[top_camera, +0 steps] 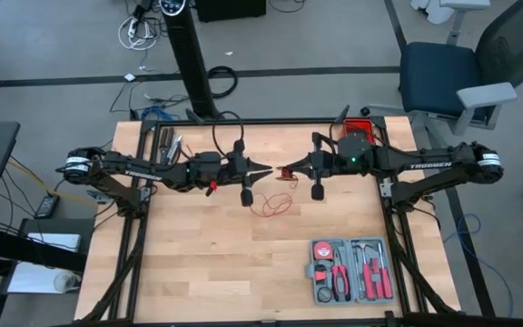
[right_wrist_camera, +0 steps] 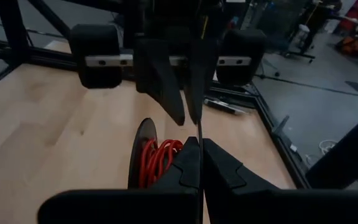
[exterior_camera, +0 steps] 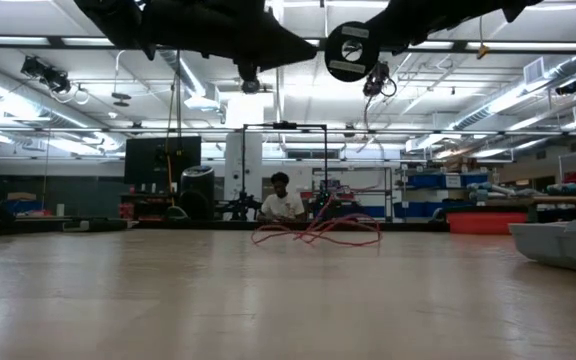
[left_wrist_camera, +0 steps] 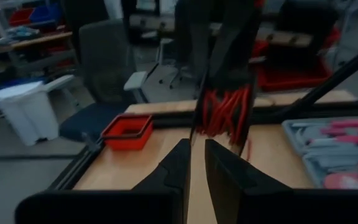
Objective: Coil cords
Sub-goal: Coil the wire
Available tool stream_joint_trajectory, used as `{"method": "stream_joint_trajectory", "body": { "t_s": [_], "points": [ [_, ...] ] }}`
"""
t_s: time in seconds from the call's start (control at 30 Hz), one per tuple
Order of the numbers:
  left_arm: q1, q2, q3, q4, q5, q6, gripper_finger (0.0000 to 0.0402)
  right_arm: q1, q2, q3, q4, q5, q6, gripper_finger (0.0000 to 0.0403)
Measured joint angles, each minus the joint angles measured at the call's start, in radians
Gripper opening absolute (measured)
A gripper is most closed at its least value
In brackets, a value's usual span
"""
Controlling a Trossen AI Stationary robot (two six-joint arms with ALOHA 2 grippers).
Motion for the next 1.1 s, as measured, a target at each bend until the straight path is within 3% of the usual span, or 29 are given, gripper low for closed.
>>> {"method": "stream_joint_trajectory", "body": {
  "t_s": [0.27, 0.73, 0.9, 1.1],
  "points": [
    [0.000, 0.000, 0.000, 0.021, 0.009, -0.007, 0.0053, 0.000, 0.017, 0.000, 0.055, -0.046, -0.001, 0.0001],
    [0.000, -0.001, 0.000, 0.042, 0.042, -0.025, 0.0053, -0.001, 0.155, -0.002, 0.252, -0.114, -0.003, 0.0002],
    [0.000, -0.002, 0.000, 0.010, 0.066, 0.024, 0.0011, -0.001, 0.161, -0.003, 0.256, -0.122, 0.000, 0.0003],
    [0.000, -0.002, 0.002, 0.001, 0.055, 0.023, 0.0003, -0.001, 0.161, -0.003, 0.255, -0.120, 0.026, 0.0011]
  ]
}}
